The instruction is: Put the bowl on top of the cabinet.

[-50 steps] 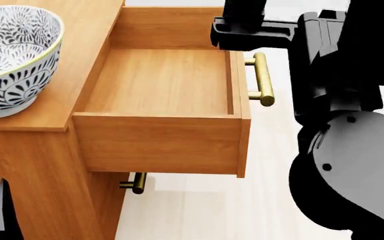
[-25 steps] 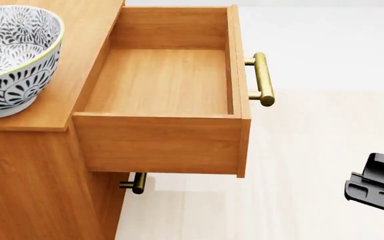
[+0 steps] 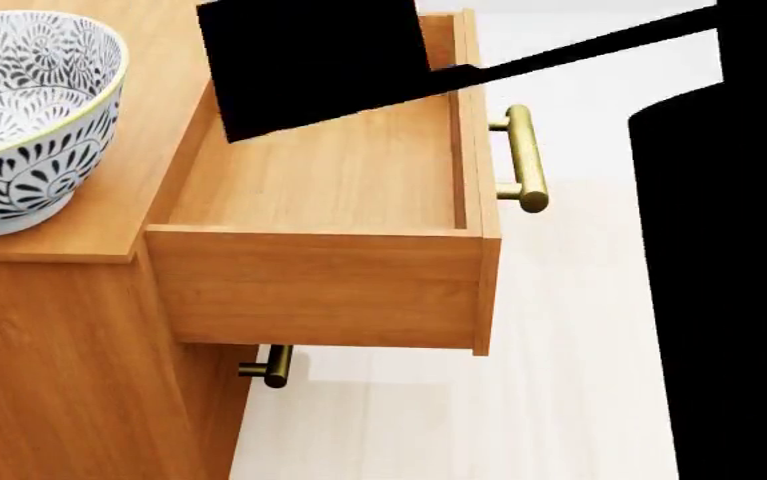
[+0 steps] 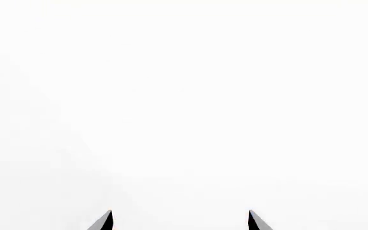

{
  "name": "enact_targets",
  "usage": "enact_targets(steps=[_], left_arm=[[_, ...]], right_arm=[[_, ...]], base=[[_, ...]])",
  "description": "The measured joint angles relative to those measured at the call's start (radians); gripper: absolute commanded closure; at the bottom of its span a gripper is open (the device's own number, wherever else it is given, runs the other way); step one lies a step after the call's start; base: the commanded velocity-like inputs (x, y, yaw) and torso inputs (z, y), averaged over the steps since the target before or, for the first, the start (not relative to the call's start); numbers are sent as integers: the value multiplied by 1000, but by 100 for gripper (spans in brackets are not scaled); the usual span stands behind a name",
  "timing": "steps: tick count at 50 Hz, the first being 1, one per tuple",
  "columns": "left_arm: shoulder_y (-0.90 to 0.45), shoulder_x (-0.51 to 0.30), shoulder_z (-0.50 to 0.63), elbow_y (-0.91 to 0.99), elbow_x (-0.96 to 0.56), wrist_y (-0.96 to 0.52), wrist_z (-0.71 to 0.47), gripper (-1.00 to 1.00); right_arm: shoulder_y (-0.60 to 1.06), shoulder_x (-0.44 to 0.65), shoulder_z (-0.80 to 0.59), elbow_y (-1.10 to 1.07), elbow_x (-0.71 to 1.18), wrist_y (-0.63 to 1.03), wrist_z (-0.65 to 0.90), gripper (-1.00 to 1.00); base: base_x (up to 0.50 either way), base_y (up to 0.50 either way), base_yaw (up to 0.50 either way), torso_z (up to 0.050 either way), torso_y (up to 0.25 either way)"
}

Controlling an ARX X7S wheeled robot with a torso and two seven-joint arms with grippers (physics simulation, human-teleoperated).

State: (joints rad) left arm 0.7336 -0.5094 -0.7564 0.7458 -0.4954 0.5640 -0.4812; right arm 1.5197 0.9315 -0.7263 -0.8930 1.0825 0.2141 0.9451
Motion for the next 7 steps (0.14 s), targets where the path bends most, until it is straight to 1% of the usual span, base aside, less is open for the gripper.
enact_targets(steps=[3, 7], left_arm=[[6, 21, -76, -29, -36, -10, 16, -100], [7, 47, -155, -75, -72, -20, 41, -100]], right_arm=[[-290, -179, 361, 40, -15, -8, -180, -100], [-739, -354, 877, 114, -29, -19, -369, -100]], base=[[0, 0, 0, 0, 0], [0, 0, 0, 0, 0]])
